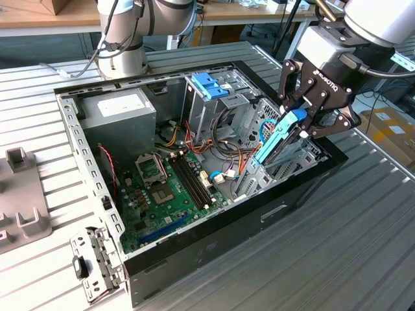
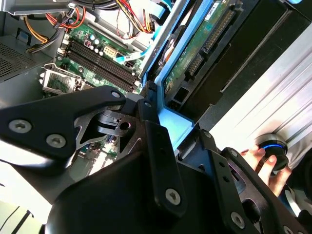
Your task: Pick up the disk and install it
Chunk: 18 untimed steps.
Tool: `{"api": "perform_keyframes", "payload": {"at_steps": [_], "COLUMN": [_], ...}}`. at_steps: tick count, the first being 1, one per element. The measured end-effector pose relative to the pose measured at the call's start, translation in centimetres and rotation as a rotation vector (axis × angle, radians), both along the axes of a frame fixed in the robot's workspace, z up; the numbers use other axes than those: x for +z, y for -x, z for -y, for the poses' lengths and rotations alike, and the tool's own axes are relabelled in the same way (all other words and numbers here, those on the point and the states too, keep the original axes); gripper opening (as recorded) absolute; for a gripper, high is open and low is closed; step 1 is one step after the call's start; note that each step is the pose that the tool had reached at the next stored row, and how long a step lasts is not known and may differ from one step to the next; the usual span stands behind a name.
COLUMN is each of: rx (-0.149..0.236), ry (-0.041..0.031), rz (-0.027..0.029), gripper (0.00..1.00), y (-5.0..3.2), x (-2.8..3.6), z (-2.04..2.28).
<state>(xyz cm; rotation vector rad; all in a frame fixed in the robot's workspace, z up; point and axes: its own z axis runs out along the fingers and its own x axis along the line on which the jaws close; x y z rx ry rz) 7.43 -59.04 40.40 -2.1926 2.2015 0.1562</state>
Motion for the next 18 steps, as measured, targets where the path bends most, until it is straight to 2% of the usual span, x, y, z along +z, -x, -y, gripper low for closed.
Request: {"api": "perform_keyframes", "payload": {"at_steps": [4, 5, 18], "rx": [0.000, 0.000, 0.000], "ry": [0.0002, 0.0001, -0.0002], "rz": [-0.0001, 0.0000, 0.0000], "gripper": [0.39, 0.45, 0.44], "y": [0.00, 0.00, 0.00], "x": [0.00, -0.01, -0.09], "z": [0.00, 0.00, -0.04]}}
